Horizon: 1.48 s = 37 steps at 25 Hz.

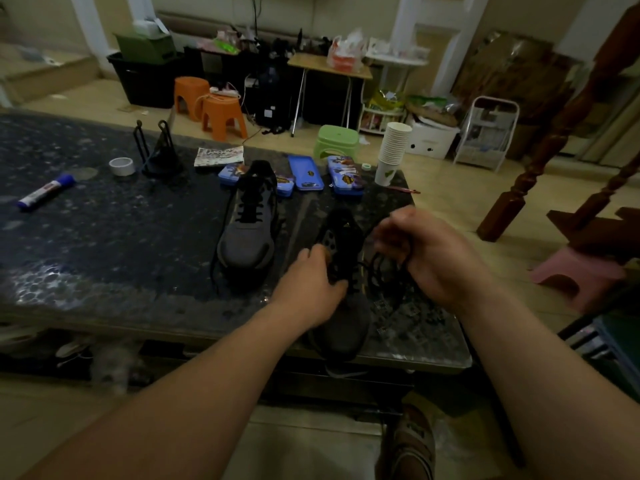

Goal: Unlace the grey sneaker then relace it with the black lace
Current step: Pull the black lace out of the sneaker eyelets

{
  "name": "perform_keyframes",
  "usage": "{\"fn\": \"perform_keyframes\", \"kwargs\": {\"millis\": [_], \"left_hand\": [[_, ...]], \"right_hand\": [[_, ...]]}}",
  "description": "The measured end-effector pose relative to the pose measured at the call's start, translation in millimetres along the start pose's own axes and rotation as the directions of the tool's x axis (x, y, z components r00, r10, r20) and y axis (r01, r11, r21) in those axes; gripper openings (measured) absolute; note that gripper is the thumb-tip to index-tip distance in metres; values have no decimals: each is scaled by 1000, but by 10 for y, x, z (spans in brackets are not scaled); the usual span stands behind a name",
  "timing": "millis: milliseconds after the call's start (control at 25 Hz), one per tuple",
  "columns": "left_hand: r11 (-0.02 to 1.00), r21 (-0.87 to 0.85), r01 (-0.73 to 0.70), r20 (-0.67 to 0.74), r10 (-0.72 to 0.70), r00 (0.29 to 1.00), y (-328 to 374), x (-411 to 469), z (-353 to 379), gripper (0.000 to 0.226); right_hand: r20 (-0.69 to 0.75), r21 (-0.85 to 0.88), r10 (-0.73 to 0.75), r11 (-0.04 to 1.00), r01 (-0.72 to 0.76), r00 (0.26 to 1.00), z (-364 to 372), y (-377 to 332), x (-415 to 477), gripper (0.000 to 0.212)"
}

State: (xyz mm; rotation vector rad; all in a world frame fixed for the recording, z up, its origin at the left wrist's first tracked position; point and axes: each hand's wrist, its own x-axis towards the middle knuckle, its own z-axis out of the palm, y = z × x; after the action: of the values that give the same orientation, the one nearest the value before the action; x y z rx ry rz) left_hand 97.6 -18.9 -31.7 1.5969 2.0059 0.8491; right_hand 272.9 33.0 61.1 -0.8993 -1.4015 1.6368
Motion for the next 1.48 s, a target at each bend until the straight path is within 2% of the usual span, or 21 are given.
{"fn": "perform_keyframes", "kwargs": {"millis": [80, 120, 160, 240, 320, 480, 520, 560, 600, 640, 680, 720, 800, 880, 960, 1040, 1120, 1160, 1240, 1400, 1480], "left_hand": [[997, 44, 62, 50, -64, 997, -74, 42, 54, 42], [997, 39, 63, 30, -64, 997, -97, 65, 38, 36], [998, 34, 49, 14, -50, 999, -100, 70, 14, 31], [1000, -5, 14, 0, -14, 1000, -106, 93, -30, 28], [997, -78, 2, 11, -1, 1000, -101, 100, -64, 29], [985, -172, 2, 39, 4, 999, -98, 123, -90, 28], [971, -237, 11, 46, 0, 999, -90, 140, -86, 28], [949, -314, 32, 49, -17, 999, -91, 166, -87, 29], [921, -384, 63, 56, -45, 997, -95, 192, -92, 29], [903, -420, 91, 69, -68, 995, -107, 209, -103, 29], [905, -414, 97, 85, -67, 994, -130, 229, -105, 28], [926, -369, 74, 96, -41, 995, -157, 238, -102, 26], [969, -247, -11, 71, 29, 997, -198, 236, -79, 19], [985, -155, -75, 27, 80, 996, -210, 244, -63, 11], [990, -78, -118, 11, 119, 993, -200, 242, -53, 11], [989, 10, -151, -10, 151, 989, -156, 243, -47, 15], [977, 157, -147, -40, 155, 987, -95, 247, -28, 19], [967, 222, -128, -54, 143, 988, -80, 251, -9, 23], [973, 220, -74, -61, 89, 994, -98, 281, 40, 28], [992, -125, 12, 44, -6, 999, -189, 393, 67, 24], [987, -160, 31, 77, -19, 997, -161, 419, 47, 21]], "right_hand": [[-42, 306, -45, 950, 56, 998, -21, -121, -67, 34], [-82, 324, -8, 945, 35, 997, -45, -100, -80, 33], [-125, 252, 64, 967, -31, 990, -76, -24, -73, 31], [-204, -93, 210, 968, -232, 956, -128, 210, -32, 28], [-237, -475, 229, 820, -318, 944, -127, 449, 43, 32], [-118, -864, -17, 495, -94, 993, -50, 740, 292, 29], [-87, -893, -41, 446, -60, 995, -37, 761, 325, 25], [-78, -883, -56, 468, -43, 995, -27, 758, 333, 23], [-123, -791, -49, 608, -68, 991, -41, 729, 319, 22], [-211, -545, 2, 830, -120, 977, -65, 698, 297, 22], [-276, -170, 108, 973, -159, 955, -90, 675, 260, 21], [-276, 188, 209, 969, -160, 938, -122, 660, 208, 22], [-259, 577, 312, 809, -112, 914, -203, 634, 138, 27], [-325, 753, 355, 658, 12, 877, -264, 633, 131, 32], [-367, 786, 408, 616, 44, 836, -294, 617, 160, 31], [-374, 587, 423, 797, -142, 825, -278, 655, 186, 31], [-362, 59, 346, 935, -349, 866, -166, 825, 189, 24], [-334, -178, 291, 915, -363, 897, -97, 928, 191, 20], [-306, -446, 170, 844, -299, 937, -6, 1124, 210, 22], [-342, -424, 147, 857, -292, 928, -13, 1198, 299, 26], [-350, -421, 134, 862, -284, 927, 18, 1140, 312, 31]]}}
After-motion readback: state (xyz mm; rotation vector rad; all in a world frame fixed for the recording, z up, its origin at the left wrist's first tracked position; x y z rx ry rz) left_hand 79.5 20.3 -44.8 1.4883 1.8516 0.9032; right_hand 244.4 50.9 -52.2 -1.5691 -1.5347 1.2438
